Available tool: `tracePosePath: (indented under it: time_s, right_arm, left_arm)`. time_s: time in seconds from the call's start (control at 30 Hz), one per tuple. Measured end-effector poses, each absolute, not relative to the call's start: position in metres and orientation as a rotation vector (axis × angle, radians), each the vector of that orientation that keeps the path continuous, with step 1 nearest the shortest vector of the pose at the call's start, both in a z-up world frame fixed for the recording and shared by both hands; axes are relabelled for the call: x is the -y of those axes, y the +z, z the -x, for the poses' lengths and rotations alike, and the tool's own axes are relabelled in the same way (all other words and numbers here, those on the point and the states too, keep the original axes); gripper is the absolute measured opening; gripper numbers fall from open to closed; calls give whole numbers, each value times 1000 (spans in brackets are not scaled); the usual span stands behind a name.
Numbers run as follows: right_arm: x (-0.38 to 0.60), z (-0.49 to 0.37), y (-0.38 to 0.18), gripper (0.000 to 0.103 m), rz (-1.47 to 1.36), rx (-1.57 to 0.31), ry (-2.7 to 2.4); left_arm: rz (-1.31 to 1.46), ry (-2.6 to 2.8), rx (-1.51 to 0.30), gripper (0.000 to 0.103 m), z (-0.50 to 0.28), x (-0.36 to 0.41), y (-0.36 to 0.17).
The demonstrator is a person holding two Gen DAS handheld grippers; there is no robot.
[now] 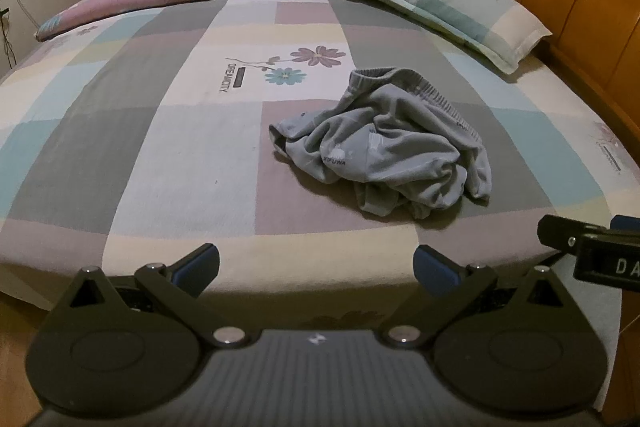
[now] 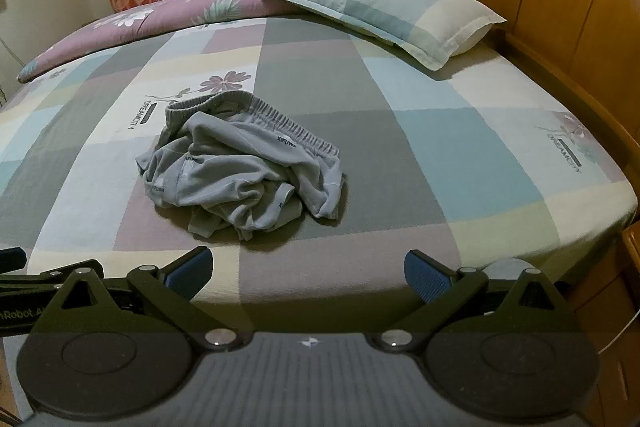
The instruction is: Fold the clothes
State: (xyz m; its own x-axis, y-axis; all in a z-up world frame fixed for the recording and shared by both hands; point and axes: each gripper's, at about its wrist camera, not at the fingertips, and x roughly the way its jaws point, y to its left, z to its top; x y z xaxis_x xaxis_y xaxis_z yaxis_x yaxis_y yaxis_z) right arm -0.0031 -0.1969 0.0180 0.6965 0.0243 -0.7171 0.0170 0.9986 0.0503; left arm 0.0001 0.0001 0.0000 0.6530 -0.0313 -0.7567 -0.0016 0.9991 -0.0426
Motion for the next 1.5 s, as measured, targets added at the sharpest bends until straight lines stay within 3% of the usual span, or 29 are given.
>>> tracePosePath:
  time_s: [1.5]
  right_arm:
    - [196,0,17,103,-44,-806,20]
  left_arm:
    - [35,-5,-833,102,-1,-1,1]
